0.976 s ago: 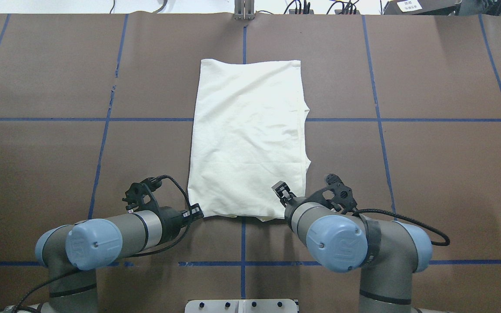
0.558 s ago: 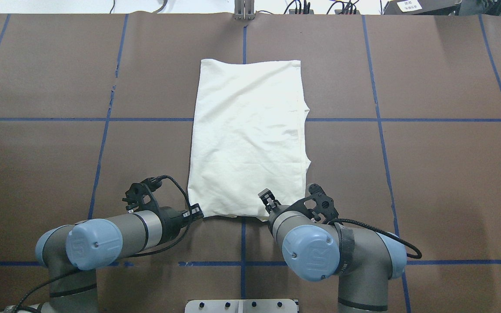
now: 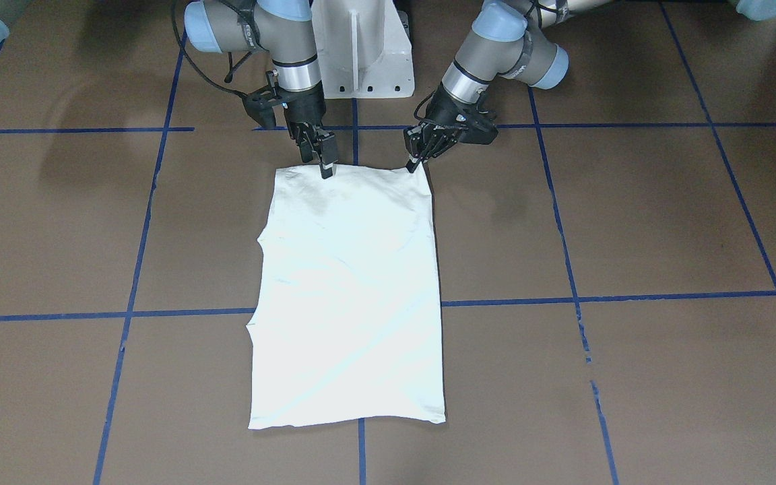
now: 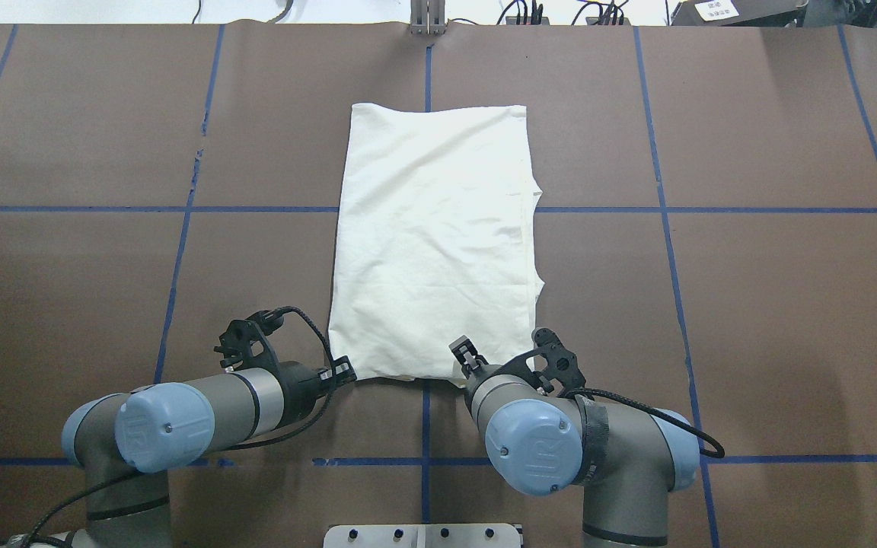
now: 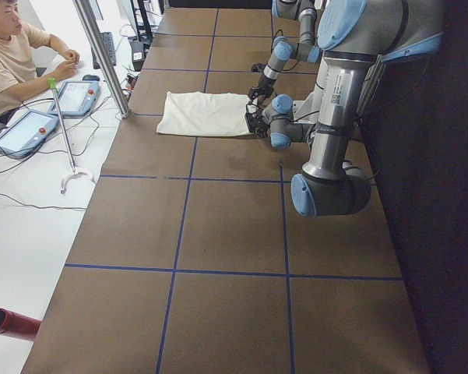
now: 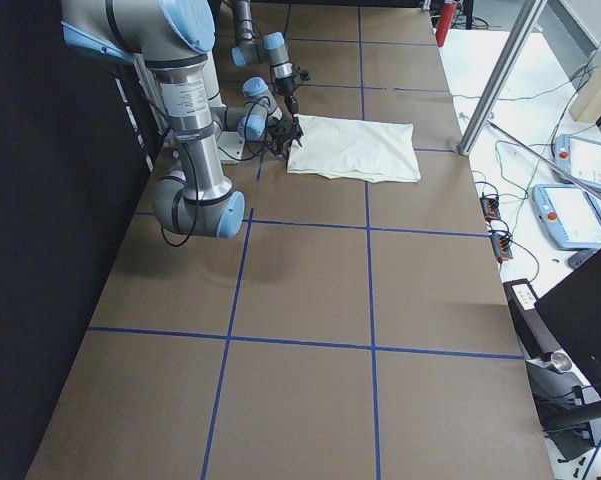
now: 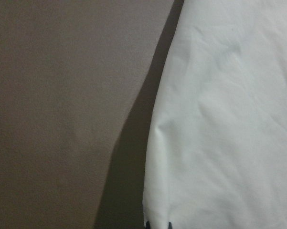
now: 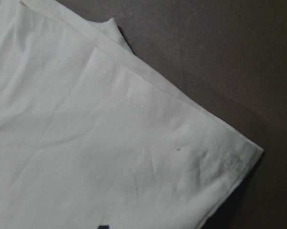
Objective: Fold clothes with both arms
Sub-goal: 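Grasp the near corners with both grippers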
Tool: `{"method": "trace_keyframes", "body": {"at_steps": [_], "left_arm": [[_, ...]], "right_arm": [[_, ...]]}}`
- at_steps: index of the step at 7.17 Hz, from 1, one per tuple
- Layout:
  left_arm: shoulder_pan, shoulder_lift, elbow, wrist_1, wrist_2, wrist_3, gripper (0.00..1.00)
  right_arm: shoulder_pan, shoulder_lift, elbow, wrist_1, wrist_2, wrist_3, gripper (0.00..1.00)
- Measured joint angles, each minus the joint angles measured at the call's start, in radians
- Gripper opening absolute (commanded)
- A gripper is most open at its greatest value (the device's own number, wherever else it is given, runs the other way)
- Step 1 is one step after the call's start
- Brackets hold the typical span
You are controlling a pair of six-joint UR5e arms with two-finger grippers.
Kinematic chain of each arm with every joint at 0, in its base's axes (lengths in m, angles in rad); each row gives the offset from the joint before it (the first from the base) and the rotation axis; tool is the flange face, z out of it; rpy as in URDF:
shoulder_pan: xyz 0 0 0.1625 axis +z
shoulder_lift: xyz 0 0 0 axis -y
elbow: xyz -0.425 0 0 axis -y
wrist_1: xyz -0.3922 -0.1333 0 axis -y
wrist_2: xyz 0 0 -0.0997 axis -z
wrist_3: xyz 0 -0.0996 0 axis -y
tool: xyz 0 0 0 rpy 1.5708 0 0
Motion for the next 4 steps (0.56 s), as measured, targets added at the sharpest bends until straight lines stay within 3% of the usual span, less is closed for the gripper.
{"method": "trace_keyframes", "body": {"at_steps": [4], "left_arm": [[0.000,0.000,0.000,0.000,0.000,0.002,0.00]], "right_arm": [[0.001,0.011,-0.022,0.000,-0.028,0.005,0.81]]}}
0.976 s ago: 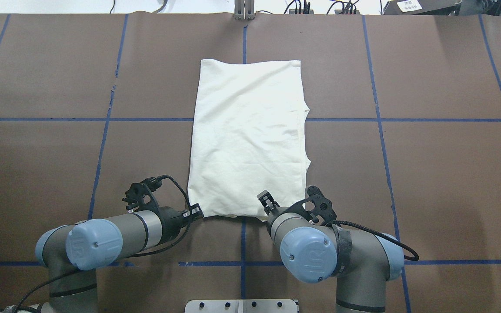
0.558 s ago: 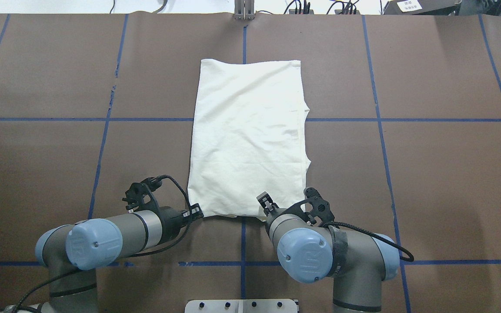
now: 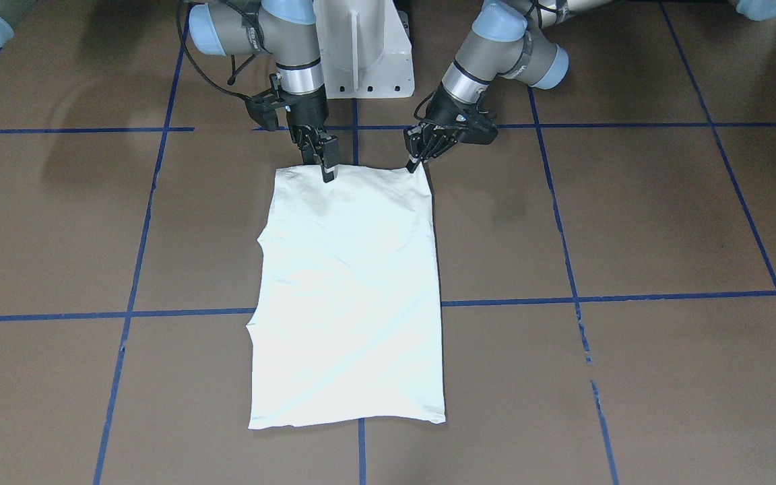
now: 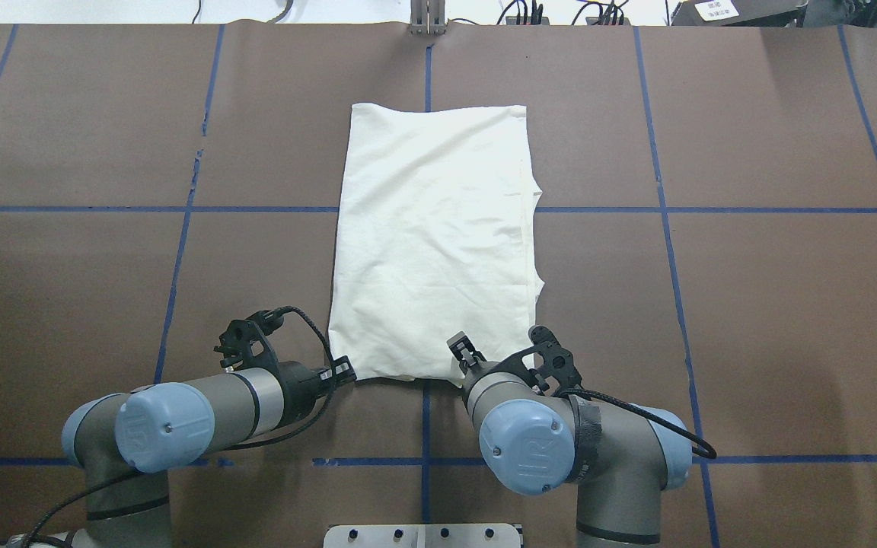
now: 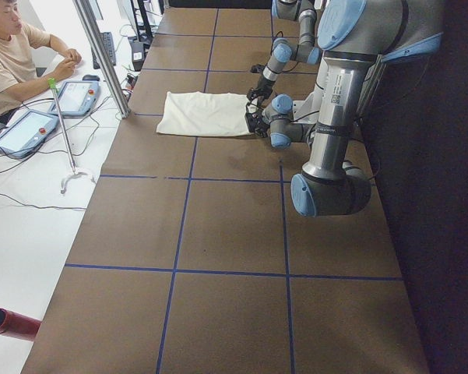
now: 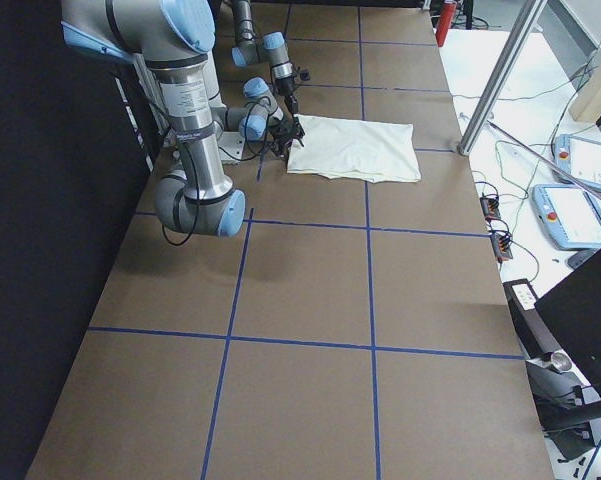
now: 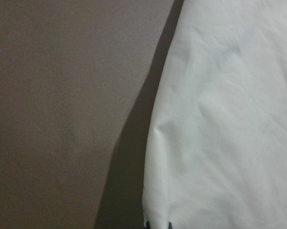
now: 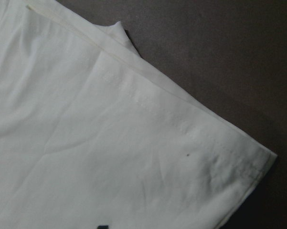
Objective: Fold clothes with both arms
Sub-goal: 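Grasp the near corners with both grippers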
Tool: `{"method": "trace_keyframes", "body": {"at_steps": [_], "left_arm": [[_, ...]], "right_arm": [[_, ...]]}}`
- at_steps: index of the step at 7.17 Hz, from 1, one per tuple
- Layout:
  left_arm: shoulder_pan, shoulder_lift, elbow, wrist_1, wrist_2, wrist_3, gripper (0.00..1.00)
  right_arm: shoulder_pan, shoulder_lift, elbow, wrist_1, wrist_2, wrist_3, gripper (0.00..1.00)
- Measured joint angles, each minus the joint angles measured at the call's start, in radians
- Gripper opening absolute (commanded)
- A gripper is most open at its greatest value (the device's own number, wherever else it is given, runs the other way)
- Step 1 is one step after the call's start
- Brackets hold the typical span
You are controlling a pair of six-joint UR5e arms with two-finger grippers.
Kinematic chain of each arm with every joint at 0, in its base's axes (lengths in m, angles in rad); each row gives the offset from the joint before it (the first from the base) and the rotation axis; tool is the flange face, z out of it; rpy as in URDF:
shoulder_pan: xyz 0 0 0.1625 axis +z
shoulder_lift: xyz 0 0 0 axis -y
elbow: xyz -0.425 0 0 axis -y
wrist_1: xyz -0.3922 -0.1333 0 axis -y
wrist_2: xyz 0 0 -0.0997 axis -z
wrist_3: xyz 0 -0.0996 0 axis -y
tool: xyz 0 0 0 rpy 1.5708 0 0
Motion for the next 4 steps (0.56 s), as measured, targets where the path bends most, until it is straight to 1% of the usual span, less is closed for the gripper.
{"method": "trace_keyframes", "body": {"at_steps": [1,2,3,4], "left_arm": [[0.000,0.000,0.000,0.000,0.000,0.000,0.00],[0.000,0.000,0.000,0.000,0.000,0.000,0.00],[0.000,0.000,0.000,-0.001,0.000,0.000,0.00],[0.000,0.000,0.000,0.000,0.000,0.000,0.00]], "right_arm": [[0.000,0.001,-0.007,0.000,-0.005,0.003,0.81],[0.000,0.002,-0.011,0.001,-0.007,0.005,0.77],[0.000,0.004,-0.015,0.000,-0.009,0.007,0.58],[-0.001,0.006,-0.017,0.000,-0.010,0.016,0.21]]}}
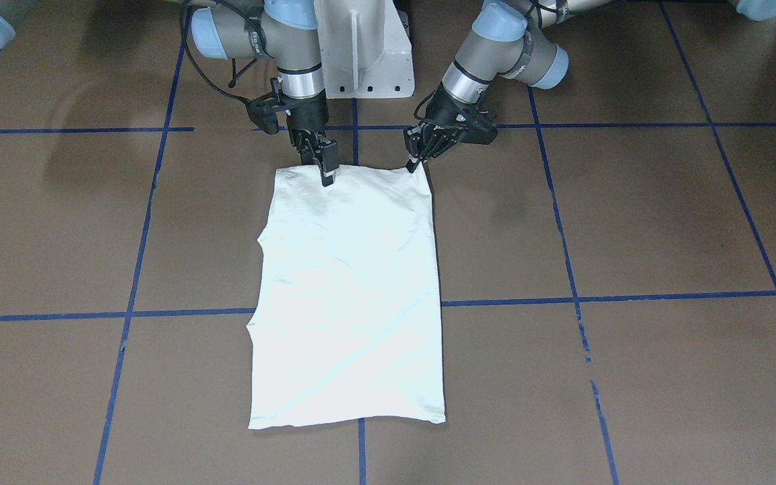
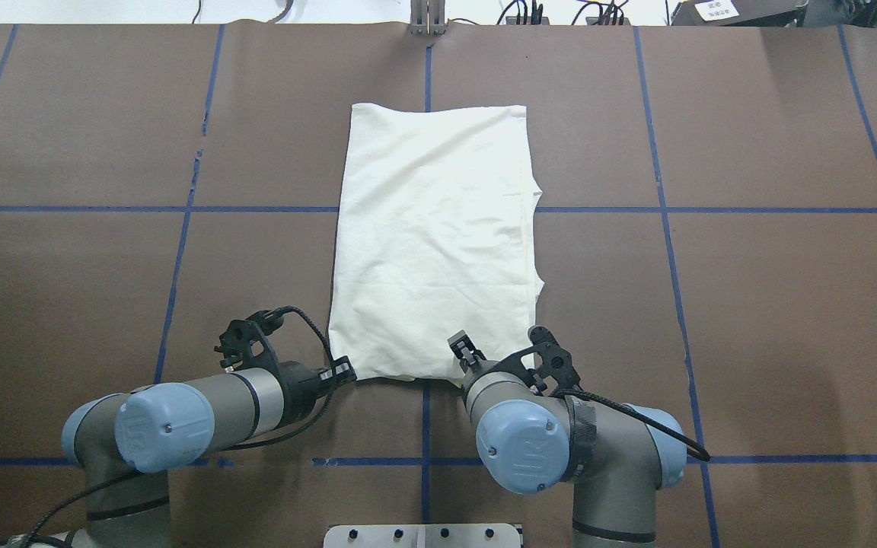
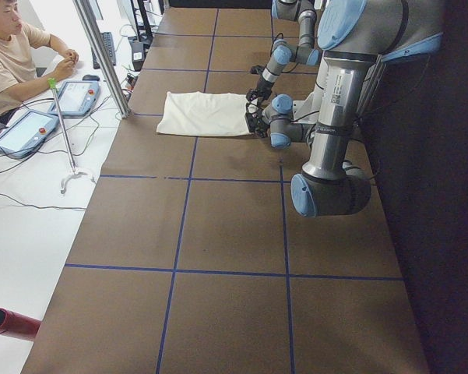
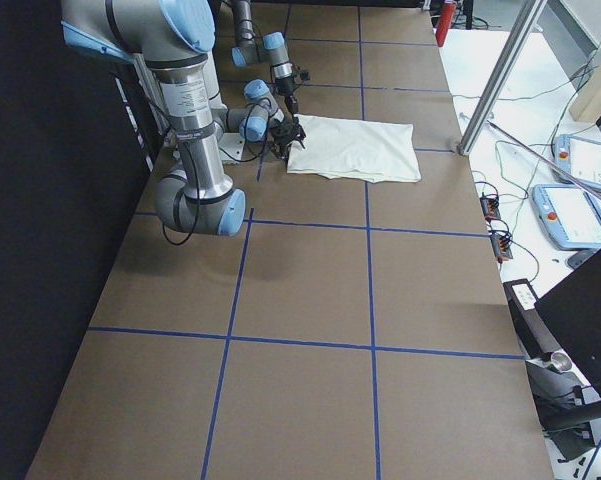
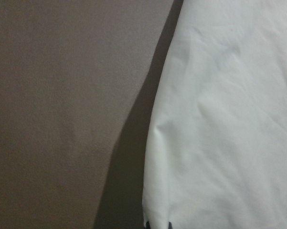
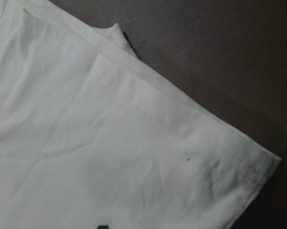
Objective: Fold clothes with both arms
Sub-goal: 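Grasp the near corners with both grippers, then lift the near edge with both grippers and fold it toward the collar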
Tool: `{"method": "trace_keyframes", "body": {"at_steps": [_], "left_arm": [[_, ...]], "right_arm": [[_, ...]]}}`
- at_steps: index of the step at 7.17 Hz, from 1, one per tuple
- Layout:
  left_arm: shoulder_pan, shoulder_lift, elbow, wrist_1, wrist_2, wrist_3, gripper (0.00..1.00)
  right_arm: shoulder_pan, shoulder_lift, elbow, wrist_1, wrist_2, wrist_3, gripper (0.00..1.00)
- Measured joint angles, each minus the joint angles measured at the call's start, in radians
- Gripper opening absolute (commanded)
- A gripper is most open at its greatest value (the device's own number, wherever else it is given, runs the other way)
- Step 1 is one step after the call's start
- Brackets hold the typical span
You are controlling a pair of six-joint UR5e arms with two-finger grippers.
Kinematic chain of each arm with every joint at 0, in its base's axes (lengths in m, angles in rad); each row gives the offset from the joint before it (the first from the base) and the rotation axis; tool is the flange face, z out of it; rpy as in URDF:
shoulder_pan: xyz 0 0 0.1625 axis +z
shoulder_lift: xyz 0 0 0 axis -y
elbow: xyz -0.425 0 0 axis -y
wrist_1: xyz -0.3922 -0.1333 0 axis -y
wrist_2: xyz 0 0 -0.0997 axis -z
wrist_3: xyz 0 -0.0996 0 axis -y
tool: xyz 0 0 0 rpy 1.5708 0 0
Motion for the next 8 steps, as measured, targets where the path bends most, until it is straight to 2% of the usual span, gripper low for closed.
{"method": "trace_keyframes", "body": {"at_steps": [1,8], "left_arm": [[0.000,0.000,0.000,0.000,0.000,0.000,0.00],[0.000,-0.001,0.000,-0.001,0.000,0.001,0.00]], "right_arm": [[0.000,0.002,-0.002,0.001,-0.004,0.015,0.00],[0.001,0.010,-0.003,0.002,-0.021,0.044,0.00]]}}
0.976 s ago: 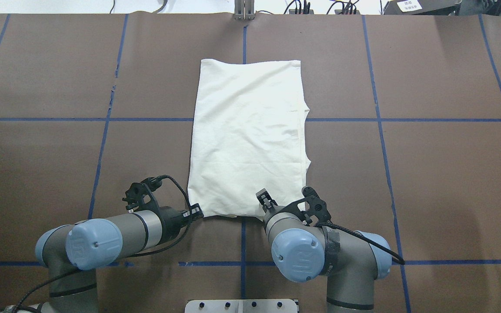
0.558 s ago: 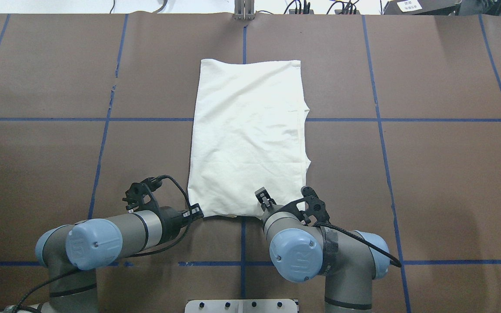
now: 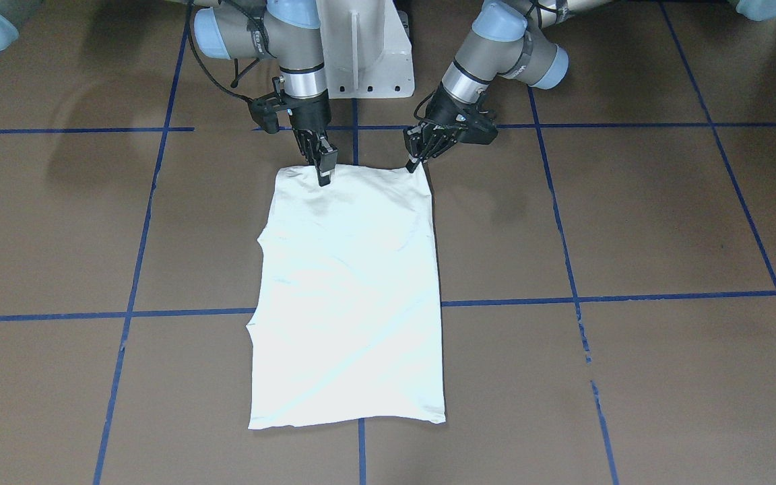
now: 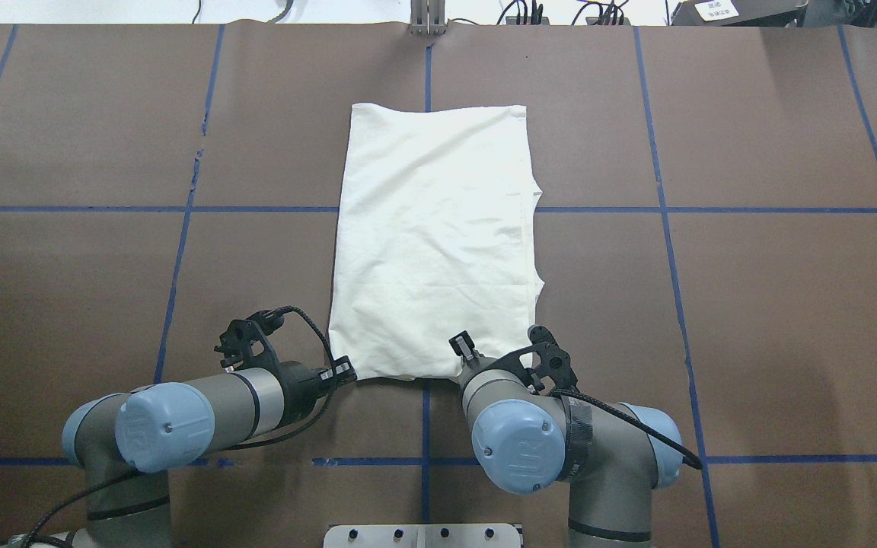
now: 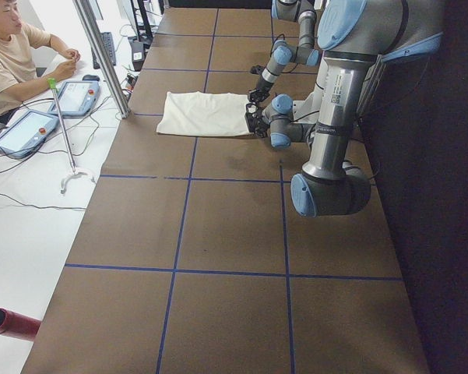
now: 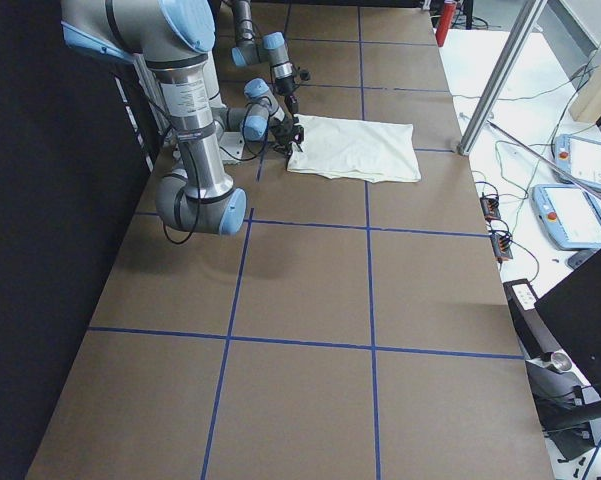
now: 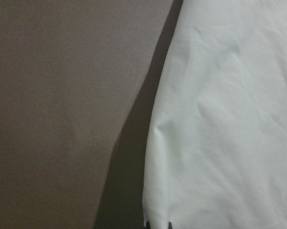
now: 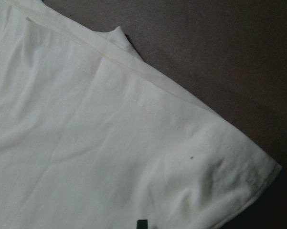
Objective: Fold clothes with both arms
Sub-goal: 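Lift the near edge with both grippers and fold it toward the collar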
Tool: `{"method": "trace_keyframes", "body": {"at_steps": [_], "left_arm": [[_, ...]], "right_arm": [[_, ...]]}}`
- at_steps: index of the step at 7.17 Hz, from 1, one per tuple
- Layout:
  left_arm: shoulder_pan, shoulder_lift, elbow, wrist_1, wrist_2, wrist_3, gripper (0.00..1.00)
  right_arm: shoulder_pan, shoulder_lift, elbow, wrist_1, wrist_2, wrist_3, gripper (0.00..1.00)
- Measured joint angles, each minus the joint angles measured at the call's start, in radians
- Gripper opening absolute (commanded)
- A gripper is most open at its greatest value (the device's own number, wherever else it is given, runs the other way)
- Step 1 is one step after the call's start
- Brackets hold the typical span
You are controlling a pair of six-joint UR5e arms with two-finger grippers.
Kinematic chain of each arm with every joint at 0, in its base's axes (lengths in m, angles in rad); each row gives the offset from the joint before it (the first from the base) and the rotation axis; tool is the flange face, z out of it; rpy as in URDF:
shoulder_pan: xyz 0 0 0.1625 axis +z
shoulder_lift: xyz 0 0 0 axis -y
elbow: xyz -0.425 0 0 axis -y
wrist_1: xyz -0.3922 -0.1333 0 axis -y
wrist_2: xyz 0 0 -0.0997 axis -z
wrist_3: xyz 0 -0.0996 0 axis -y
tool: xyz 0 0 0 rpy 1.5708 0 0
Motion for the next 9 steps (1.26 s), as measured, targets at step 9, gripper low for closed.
{"method": "trace_keyframes", "body": {"at_steps": [9], "left_arm": [[-0.006,-0.011,-0.512,0.510,-0.064,0.028,0.00]], "right_arm": [[-0.080,-0.066,0.412,-0.217,-0.009,0.006,0.00]]}}
